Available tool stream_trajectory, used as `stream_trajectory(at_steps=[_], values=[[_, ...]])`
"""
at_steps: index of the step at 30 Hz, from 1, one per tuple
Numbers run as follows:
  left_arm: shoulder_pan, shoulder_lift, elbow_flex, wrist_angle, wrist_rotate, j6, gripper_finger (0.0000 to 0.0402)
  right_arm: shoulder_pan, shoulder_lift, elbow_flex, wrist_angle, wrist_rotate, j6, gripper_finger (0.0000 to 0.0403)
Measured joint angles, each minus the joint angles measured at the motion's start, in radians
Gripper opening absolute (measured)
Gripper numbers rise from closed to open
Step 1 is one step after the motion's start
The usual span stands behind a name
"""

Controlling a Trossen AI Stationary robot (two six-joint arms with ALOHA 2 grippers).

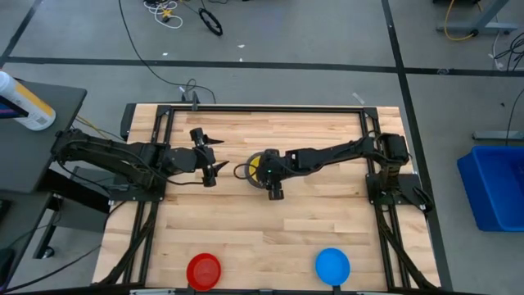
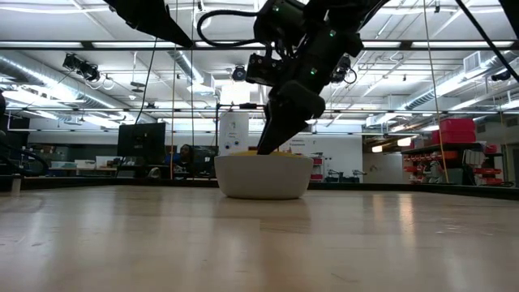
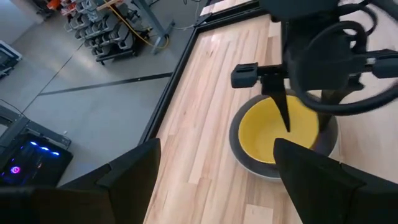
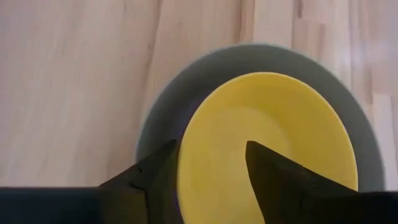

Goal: Nest bowls inside each other
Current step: Stack the yellow bowl in the dark blue bowl, then stack the blue bowl in the yellow bowl

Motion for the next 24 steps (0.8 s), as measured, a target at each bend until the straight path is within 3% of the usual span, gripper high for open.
stream_trajectory(at_steps=[7,11,17,21,24], values=[[0.000,0.000,0.000,0.000,0.000,0.000,0.0317,0.003,0.000,-0.001,0.007,0.086,0.025,0.0198],[0.000,0.000,0.000,0.000,0.000,-0.003,0.0317,0.004,0.015,-0.005,0.004,0.082,0.035,0.0206],[0.000,0.000,0.000,-0.001,0.013,-0.011,0.0316,0.067,-0.006,-0.004,0.022,0.133,0.044,0.0204],[0.000,0.000,-0.009,-0.010,0.119,-0.079,0.0316,0.156,-0.045,-0.004,0.017,0.150,0.084,0.0199],[-0.006,0.000,-0.066,0.000,0.237,-0.158,0.0316,0.248,-0.087,-0.004,0.000,0.230,0.120,0.0201]])
